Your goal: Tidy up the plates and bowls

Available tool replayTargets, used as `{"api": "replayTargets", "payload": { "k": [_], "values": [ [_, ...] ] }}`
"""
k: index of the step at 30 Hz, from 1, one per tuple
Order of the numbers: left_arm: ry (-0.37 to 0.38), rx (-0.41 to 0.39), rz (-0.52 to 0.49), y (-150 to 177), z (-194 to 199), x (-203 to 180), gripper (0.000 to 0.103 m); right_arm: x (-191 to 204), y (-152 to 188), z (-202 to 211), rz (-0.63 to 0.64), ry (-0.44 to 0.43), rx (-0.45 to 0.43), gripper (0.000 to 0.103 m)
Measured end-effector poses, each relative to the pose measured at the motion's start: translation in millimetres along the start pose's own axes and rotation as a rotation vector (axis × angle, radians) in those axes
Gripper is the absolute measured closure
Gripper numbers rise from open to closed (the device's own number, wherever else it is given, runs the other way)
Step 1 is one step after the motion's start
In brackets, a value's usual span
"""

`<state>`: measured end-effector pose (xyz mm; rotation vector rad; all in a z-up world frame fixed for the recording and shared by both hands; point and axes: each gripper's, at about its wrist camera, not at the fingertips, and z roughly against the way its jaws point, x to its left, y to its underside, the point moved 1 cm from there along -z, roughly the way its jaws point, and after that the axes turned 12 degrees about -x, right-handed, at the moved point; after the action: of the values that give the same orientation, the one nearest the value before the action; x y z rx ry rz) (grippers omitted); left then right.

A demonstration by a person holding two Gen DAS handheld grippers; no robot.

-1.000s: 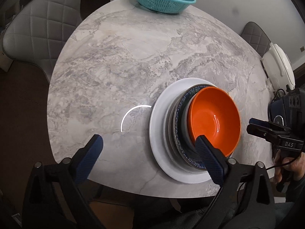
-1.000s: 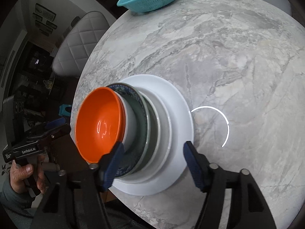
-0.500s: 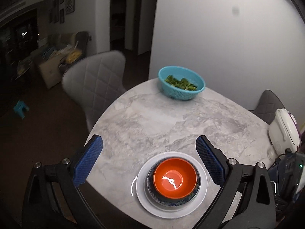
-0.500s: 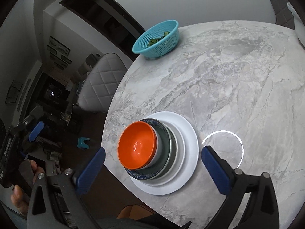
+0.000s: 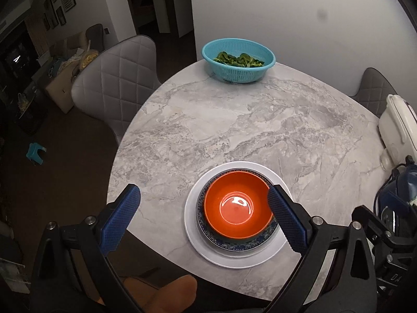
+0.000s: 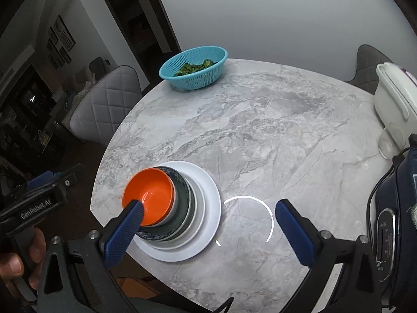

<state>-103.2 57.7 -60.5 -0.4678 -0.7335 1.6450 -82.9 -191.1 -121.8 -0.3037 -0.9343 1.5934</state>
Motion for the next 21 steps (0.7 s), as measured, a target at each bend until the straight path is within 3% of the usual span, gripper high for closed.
{"api": "replayTargets", "payload": {
  "k": [4,11,21],
  "values": [
    [0.035,0.024,-0.015,2,-5,-3,0.004,19,-6,4,0.065,0.044,-0.042,0.0],
    [0.046,0.041,0.019,1,-9,5,0.004,25,-8,3,0.064,0.087,-0.053,0.0],
    [0.066,0.056,0.014,0,-15,7,0.004,28,-7,0,0.062,0.095,-0.047,0.0]
  ]
}}
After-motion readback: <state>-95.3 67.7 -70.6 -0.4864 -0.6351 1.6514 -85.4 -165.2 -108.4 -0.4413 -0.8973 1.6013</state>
